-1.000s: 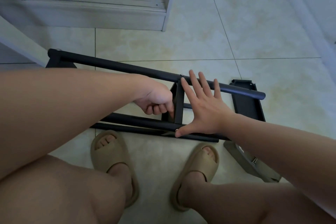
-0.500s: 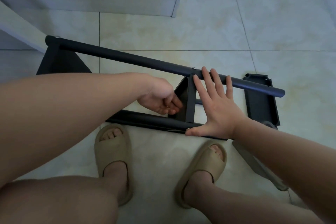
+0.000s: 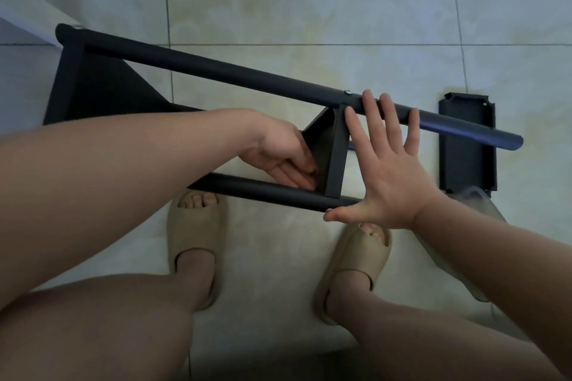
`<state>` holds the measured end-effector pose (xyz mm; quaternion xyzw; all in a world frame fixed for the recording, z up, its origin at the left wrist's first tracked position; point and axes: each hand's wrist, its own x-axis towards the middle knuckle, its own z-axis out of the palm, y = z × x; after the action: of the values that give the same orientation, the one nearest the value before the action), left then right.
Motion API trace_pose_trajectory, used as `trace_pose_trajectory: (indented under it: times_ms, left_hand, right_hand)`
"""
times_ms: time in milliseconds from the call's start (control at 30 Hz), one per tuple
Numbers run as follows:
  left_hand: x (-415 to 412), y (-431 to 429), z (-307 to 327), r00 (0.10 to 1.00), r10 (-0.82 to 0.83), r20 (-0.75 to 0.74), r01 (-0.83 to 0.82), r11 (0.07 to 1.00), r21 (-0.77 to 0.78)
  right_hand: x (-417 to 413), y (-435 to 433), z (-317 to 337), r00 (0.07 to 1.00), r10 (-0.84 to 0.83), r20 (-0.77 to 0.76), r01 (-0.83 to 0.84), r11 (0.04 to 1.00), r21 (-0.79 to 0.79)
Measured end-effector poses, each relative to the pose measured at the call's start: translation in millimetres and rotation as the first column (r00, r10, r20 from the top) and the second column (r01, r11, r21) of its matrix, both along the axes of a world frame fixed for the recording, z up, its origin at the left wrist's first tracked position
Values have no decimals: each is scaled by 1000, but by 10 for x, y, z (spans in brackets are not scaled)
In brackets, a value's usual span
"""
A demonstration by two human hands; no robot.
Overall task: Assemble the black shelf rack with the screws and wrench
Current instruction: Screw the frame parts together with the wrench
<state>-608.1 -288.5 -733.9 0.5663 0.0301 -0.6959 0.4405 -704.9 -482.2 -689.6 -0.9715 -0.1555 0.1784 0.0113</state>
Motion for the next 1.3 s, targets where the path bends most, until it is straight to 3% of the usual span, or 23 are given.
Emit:
trace_pose_trajectory:
  times_ms: [300,567,867,1300]
  left_hand:
    - [105,-116,-36,998,-38,41,40,998,-55]
    - [38,-207,17,968,-214,134,219,975,-25]
    - [89,-204,44,969,-243,48,243,970,10]
    - [60,-236,46,930,-354,95,348,934,78]
  right_hand:
    - [-7,-6,-25,1000,4,6,-4,1000,25]
    - [-7,0,-12,1000,4,0,-4,1000,15]
    - [-1,-2,-11,1000,5,-1,-5,1000,14]
    - [-1,-10,-19,1000,4,1,-4,1000,12]
